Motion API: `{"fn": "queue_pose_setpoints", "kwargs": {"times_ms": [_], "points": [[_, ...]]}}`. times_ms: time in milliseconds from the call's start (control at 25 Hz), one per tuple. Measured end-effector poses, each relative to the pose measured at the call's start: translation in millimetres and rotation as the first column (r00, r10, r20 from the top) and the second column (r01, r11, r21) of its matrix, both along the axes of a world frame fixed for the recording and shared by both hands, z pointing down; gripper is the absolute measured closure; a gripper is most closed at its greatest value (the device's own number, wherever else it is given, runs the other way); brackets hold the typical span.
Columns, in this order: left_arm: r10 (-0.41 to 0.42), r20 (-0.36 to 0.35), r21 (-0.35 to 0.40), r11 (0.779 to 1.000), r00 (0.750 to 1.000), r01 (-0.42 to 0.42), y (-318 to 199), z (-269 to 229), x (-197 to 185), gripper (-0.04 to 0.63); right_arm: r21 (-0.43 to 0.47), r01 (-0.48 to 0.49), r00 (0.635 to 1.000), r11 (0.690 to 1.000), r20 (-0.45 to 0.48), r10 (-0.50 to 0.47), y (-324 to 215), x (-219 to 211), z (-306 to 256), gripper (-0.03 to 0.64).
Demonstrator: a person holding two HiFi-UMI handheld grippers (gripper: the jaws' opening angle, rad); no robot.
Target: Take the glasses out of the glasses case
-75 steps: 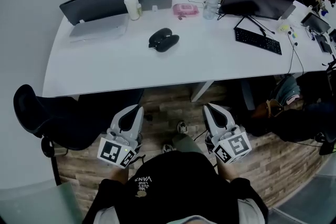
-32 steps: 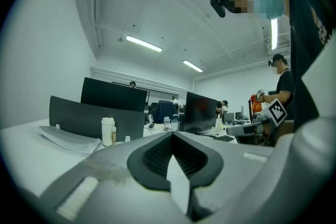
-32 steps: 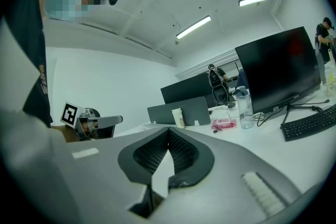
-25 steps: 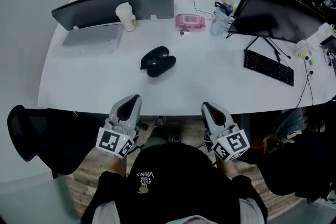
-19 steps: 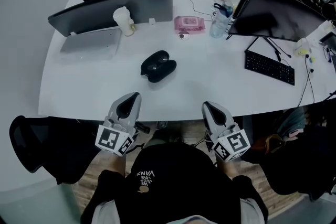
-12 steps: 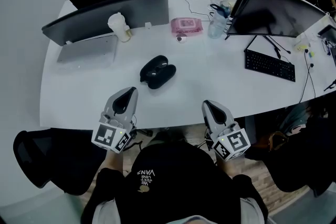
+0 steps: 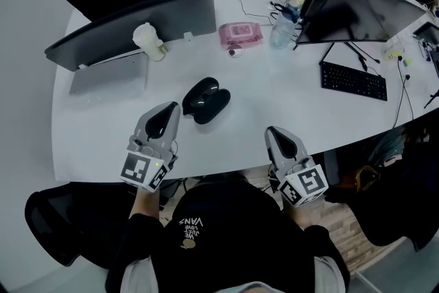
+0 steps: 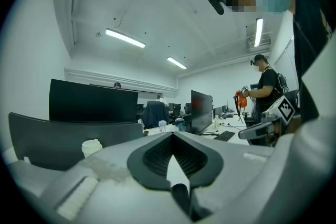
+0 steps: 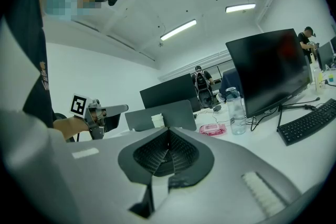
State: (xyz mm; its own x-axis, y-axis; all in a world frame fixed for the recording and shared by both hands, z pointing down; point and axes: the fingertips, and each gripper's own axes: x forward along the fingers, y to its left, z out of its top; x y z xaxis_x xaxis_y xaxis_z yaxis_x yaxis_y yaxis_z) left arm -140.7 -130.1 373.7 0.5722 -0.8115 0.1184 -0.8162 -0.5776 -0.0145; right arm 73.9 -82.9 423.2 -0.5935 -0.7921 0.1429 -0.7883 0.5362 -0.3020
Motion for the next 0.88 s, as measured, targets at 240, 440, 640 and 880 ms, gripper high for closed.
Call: {"fn": "queue_pose_setpoints", "kwargs": {"times_ms": [240, 440, 640, 880], "points": [[0.032, 0.003, -0.009, 0.999, 0.999, -0.032, -21.9, 7.9, 2.5, 0.595, -0.012, -0.026, 1.000, 1.000, -0.005, 0.026, -10.2, -1.3, 4.7, 0.615], [0.053, 0.010, -0.027, 0.998, 0.999, -0.053, -40.1, 20.6, 3.5, 0.595, -0.024, -0.047, 0.999, 0.999, -0.008, 0.047, -17.6, -3.1, 7.9, 0.615], [0.076, 0.001, -0.049, 0.996, 0.997, -0.076, -55.8, 35.6, 6.8, 0.595, -0.032, -0.066, 0.998, 0.997, -0.008, 0.066, -24.4, -4.7, 11.1, 0.615], [0.088, 0.000, -0.073, 0.993, 0.996, -0.088, -72.3, 56.2, 8.0, 0.595, -0.044, -0.089, 0.996, 0.995, -0.015, 0.089, -30.9, -3.5, 13.6, 0.615]]}}
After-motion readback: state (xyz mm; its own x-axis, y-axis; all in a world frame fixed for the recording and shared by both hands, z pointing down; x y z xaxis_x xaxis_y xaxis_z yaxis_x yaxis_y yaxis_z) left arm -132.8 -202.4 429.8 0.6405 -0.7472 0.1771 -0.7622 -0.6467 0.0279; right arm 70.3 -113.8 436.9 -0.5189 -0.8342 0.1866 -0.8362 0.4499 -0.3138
